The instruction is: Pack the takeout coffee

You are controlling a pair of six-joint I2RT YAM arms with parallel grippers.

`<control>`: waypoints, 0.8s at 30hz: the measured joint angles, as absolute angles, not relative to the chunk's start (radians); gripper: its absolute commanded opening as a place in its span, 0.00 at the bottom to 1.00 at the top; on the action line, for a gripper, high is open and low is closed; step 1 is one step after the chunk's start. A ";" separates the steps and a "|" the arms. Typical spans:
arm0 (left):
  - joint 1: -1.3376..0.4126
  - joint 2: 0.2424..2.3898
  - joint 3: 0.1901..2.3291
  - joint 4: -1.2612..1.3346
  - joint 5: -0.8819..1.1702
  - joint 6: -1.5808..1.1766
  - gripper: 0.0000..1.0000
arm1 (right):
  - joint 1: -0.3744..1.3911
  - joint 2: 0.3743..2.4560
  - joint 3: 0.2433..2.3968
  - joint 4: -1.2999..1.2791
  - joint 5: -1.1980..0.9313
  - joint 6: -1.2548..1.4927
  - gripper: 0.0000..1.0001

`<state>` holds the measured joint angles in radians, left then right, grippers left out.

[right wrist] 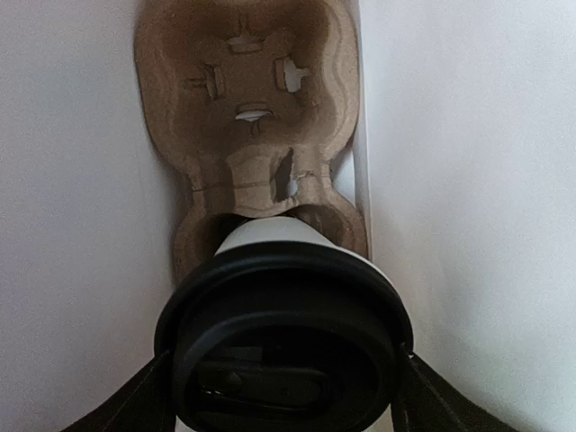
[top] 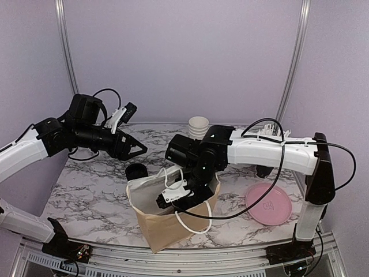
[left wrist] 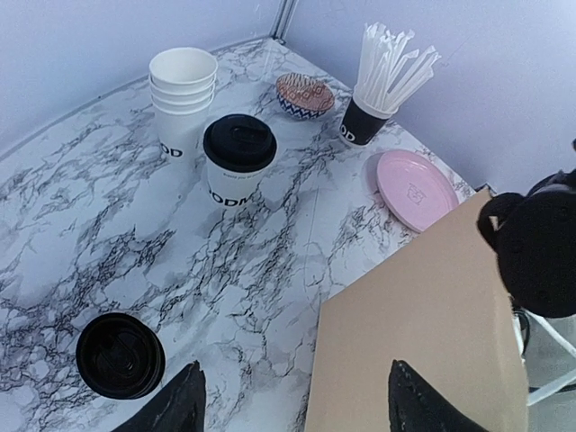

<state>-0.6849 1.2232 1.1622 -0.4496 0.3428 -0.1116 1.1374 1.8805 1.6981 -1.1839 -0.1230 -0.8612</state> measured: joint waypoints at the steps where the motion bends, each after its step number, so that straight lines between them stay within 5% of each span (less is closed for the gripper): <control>1: -0.685 1.206 1.172 -0.456 0.350 -0.110 0.71 | 1.137 1.891 1.713 -1.195 -0.127 -0.864 0.85; 13: -0.706 1.082 1.211 -0.534 0.492 -0.097 0.74 | 1.134 1.943 1.892 -1.311 -0.154 -0.860 0.96; 24: -0.884 1.193 1.230 -0.569 0.384 -0.057 0.72 | 1.130 1.930 1.900 -1.336 -0.205 -0.864 0.99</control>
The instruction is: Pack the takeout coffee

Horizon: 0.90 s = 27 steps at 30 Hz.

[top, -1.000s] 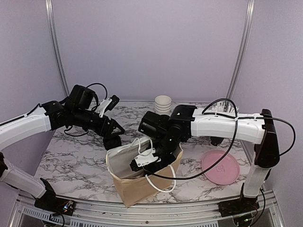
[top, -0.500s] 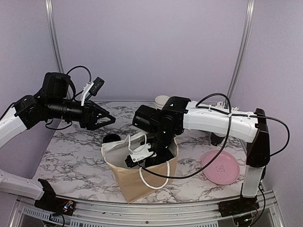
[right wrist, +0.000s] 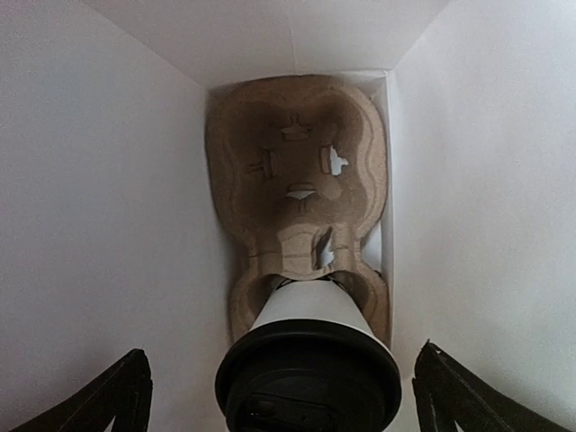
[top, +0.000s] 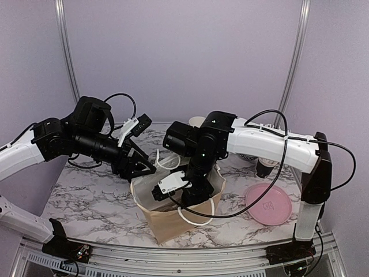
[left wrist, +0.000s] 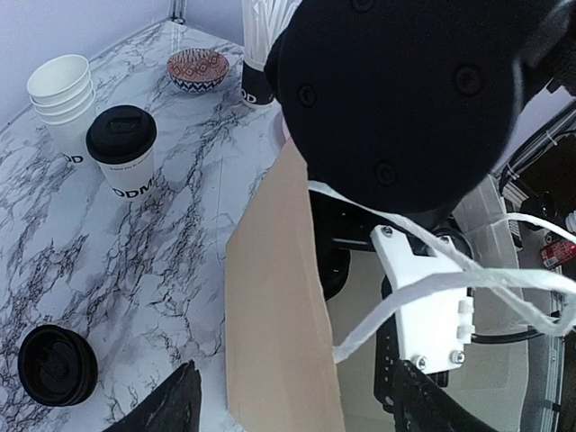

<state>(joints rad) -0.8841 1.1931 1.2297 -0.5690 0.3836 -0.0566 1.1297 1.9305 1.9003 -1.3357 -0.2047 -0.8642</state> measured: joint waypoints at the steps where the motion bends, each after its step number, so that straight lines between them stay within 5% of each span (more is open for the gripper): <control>1: -0.892 1.209 1.234 -0.570 0.371 -0.053 0.71 | 1.129 1.929 1.900 -1.338 -0.205 -0.865 0.99; 4: -0.907 1.259 1.268 -0.580 0.305 -0.039 0.63 | 1.128 1.919 1.900 -1.341 -0.205 -0.867 0.99; 9: -0.909 1.327 1.348 -0.582 0.260 -0.024 0.31 | 1.127 1.877 1.900 -1.339 -0.203 -0.875 0.99; 17: -0.910 1.403 1.408 -0.580 0.273 -0.009 0.01 | 1.127 1.774 1.884 -1.301 -0.185 -0.890 0.98; 27: -0.912 1.449 1.473 -0.604 0.224 0.017 0.00 | 1.122 1.639 1.918 -1.257 -0.076 -0.946 0.96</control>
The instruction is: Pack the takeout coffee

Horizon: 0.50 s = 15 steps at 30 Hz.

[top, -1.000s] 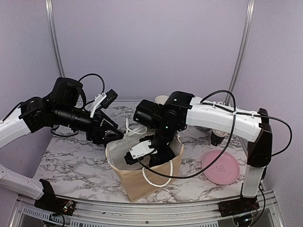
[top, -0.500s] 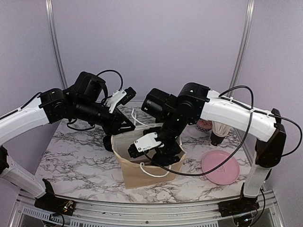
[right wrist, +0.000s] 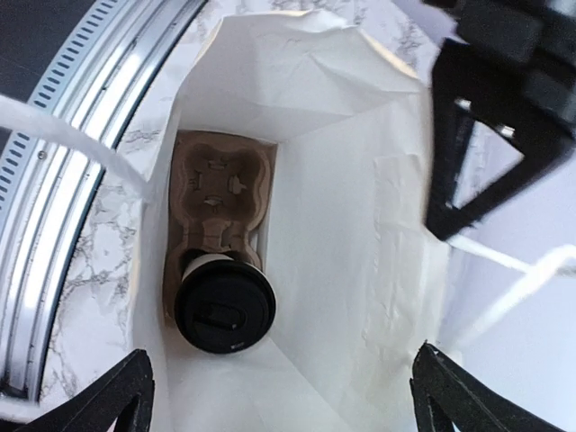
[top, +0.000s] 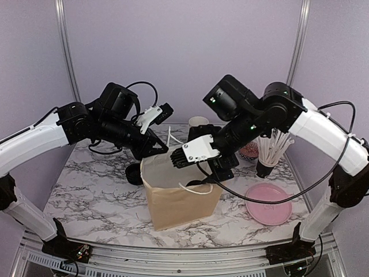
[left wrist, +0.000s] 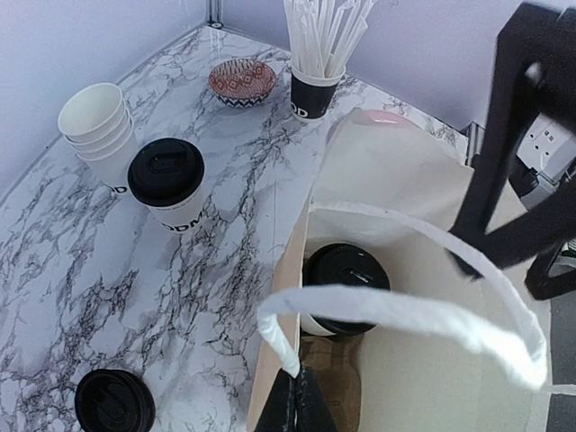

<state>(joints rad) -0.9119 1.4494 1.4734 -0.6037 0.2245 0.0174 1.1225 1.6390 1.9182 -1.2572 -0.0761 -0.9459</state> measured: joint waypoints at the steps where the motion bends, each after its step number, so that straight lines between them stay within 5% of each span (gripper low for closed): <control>1: -0.912 1.449 1.482 -0.605 0.216 0.025 0.00 | 1.122 1.605 1.919 -1.247 -0.055 -0.955 0.96; 9: -0.968 1.436 1.507 -0.606 0.113 0.086 0.00 | 0.999 1.351 1.895 -1.102 0.068 -0.989 0.95; 15: -1.100 1.436 1.476 -0.603 0.028 0.123 0.00 | 0.863 1.287 1.683 -0.992 0.094 -0.982 0.95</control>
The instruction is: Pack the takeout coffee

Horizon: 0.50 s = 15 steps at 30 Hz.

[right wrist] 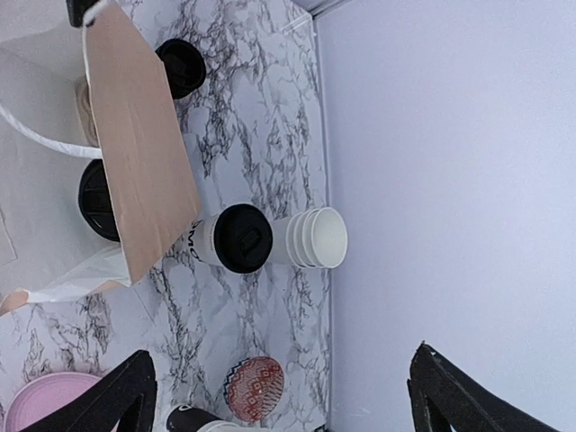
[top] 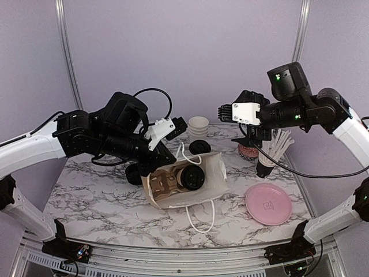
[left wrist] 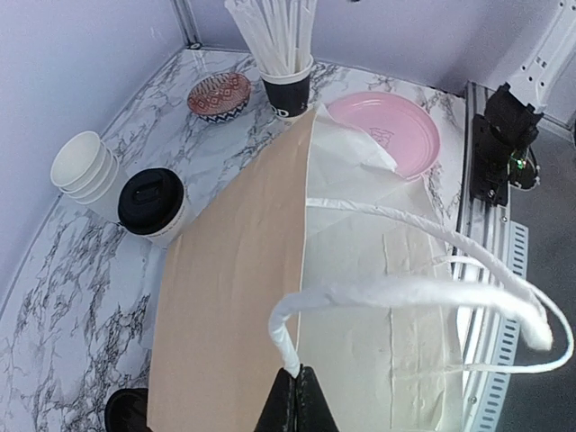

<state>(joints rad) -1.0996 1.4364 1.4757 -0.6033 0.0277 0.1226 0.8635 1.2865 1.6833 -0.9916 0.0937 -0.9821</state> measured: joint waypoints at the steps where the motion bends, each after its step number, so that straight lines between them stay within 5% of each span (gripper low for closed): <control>1: -1.117 1.436 1.473 -0.604 0.018 0.125 0.00 | 0.849 1.290 1.649 -0.984 0.092 -0.978 0.95; 15: -1.393 1.439 1.442 -0.594 -0.112 0.131 0.00 | 0.804 1.290 1.554 -0.955 0.061 -0.934 0.93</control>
<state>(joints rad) -1.3930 1.4395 1.4422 -0.5941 -0.1123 0.1307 0.8040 1.2903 1.5543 -0.9550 0.0608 -0.9344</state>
